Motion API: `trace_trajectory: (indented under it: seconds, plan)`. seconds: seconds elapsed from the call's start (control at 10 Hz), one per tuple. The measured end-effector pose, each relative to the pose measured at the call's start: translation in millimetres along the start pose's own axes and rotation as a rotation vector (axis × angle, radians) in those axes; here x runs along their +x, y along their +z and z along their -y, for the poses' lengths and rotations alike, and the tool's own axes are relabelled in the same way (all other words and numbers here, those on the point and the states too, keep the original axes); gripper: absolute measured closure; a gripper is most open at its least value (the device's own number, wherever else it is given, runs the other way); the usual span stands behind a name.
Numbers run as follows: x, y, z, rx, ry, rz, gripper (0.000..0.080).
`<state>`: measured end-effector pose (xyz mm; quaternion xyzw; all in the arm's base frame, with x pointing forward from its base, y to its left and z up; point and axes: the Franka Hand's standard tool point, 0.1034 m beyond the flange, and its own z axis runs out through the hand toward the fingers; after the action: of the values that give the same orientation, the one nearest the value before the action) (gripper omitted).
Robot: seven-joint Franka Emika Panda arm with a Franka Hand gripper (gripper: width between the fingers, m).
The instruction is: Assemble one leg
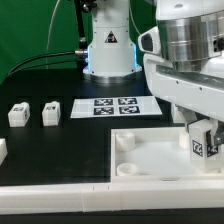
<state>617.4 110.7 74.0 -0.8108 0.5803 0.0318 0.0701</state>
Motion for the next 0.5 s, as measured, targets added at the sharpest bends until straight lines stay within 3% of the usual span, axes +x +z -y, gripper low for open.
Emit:
trace_trajectory:
  seconds: [0.1,0.2,0.3,0.5]
  plan:
    - [0.0,0.0,0.0,0.000,-0.005,0.000,0.0506]
    - [-0.3,0.3,-0.1,-0.001,-0.016,0.000,0.0425]
    - [-0.5,0.8,-0.3,-0.001,-0.052,0.000,0.0425]
    - [-1.1,1.3,-0.4,-0.002,-0.067,0.001,0.0195]
